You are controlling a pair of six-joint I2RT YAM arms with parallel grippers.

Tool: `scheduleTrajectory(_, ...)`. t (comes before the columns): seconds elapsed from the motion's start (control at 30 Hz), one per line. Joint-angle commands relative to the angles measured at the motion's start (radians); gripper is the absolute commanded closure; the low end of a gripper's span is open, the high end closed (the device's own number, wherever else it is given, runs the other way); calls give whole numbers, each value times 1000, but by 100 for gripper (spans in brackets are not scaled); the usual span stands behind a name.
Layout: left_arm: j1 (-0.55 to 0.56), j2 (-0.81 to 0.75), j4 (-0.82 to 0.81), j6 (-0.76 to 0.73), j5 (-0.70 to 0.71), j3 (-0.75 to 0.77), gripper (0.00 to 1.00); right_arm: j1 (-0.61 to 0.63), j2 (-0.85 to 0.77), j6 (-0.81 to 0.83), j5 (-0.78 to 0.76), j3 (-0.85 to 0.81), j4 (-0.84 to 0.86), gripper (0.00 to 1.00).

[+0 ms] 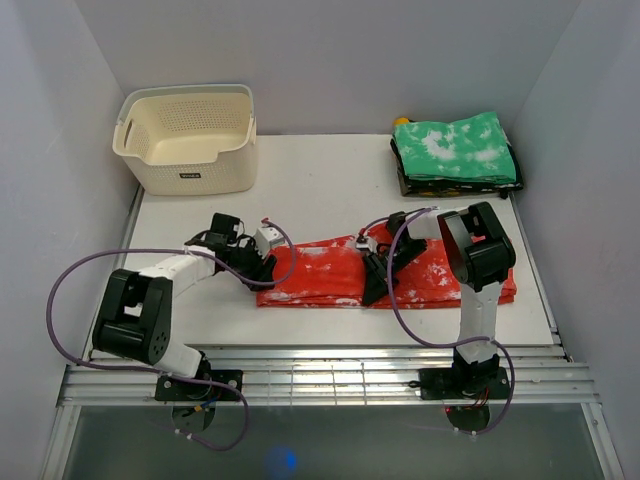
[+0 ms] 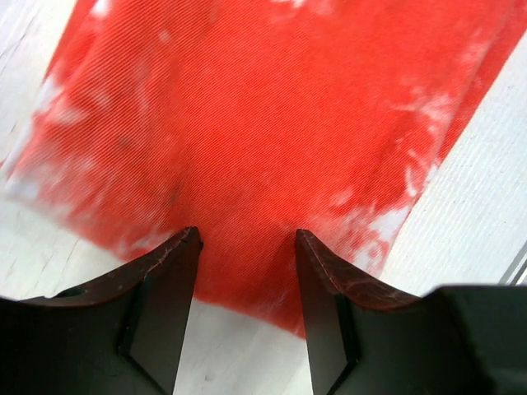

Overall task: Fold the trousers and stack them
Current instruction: Fold the trousers

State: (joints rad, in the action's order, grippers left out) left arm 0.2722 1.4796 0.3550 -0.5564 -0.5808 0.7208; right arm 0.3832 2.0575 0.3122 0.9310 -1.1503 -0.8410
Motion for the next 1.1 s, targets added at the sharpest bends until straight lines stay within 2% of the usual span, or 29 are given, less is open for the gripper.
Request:
scheduleTrajectory(0.0, -73, -7, 68, 27, -23, 26, 39, -14, -8, 74, -27, 17, -9, 76)
scheduleTrajectory(0.07, -122, -33, 105, 39, -86, 45, 34, -14, -2, 79, -40, 9, -3, 76)
scheduleTrajectory(0.23, -244, -127, 124, 222, -232, 62, 20, 0, 47, 48, -61, -64, 46, 76)
scheduleTrajectory(0.27, -251, -133, 119, 269, -214, 77, 18, 5, 61, 47, -63, -78, 48, 76)
scheduleTrajectory(0.3, -305, -131, 119, 304, -208, 80, 15, 8, 82, 44, -66, -87, 54, 76)
scheduleTrajectory(0.4, -352, -66, 194, 360, -202, 127, 14, 25, 99, 15, -64, -109, 83, 74)
scheduleTrajectory(0.5, -412, 104, 306, 365, -256, 179, 16, 29, 98, -31, -46, -118, 131, 72)
scheduleTrajectory(0.63, -427, 211, 363, 397, -315, 200, 19, 49, 118, -71, -26, -152, 174, 70)
scheduleTrajectory(0.83, -432, 329, 280, 483, -373, 174, 24, 71, 151, -61, -8, -232, 151, 69)
scheduleTrajectory(0.93, -430, 335, 181, 544, -399, 146, 32, 63, 109, -12, -41, -270, 68, 66)
scheduleTrajectory(1.0, -430, 329, 132, 591, -421, 135, 44, 39, 23, 19, -64, -261, 33, 63)
scheduleTrajectory(1.07, -430, 326, 61, 639, -429, 120, 49, 14, -79, 37, -95, -235, 19, 57)
